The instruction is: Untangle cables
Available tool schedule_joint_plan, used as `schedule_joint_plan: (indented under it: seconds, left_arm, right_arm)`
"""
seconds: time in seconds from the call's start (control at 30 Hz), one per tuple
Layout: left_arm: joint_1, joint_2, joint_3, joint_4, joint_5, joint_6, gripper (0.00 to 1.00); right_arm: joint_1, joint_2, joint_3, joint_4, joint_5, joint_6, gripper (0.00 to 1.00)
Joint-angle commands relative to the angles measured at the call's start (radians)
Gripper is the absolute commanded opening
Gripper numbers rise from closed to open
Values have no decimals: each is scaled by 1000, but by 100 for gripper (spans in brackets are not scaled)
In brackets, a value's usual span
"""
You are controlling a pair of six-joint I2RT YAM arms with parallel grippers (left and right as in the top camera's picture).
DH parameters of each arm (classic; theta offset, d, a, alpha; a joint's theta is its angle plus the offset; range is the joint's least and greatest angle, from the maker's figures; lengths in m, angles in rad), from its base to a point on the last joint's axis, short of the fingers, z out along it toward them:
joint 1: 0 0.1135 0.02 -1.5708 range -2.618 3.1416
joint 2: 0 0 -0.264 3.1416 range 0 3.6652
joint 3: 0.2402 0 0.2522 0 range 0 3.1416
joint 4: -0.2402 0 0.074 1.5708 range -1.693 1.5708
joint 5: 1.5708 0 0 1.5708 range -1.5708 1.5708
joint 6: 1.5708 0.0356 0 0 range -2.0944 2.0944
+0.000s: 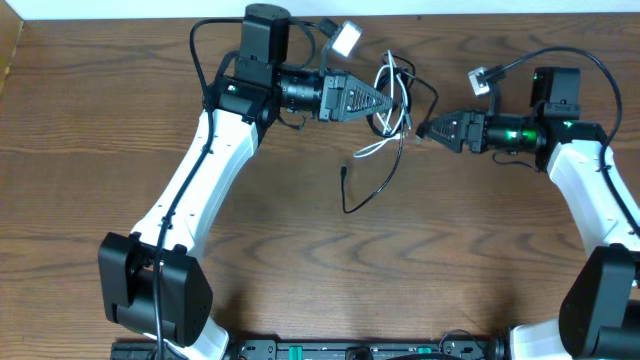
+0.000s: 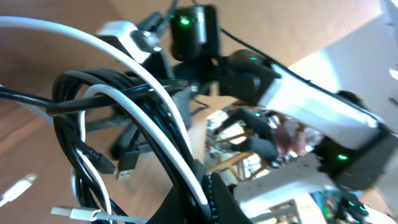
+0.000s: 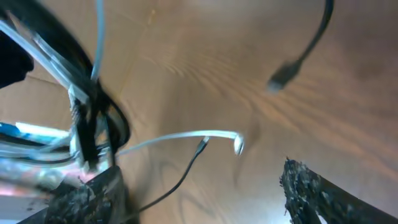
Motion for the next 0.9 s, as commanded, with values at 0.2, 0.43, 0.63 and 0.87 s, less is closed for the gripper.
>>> schedule_joint_plan:
  seconds: [0.2,0.43,0.63,0.87]
  left_arm:
    - [-1,-22,14,42,158,-86,8]
    - [-29,-22,14,42,155,-146,8]
    - [-49,-22,14,42,122,-174,8]
    - [-53,-22,14,42,119,-198,8]
  right_arm:
    - [-70,-24,14,347,-154,106,77]
    - [-37,-24,13,466,-183,104,80]
    - [44,-24,13,494,-187,89,78]
    - [58,-24,13,593,-200,167,76]
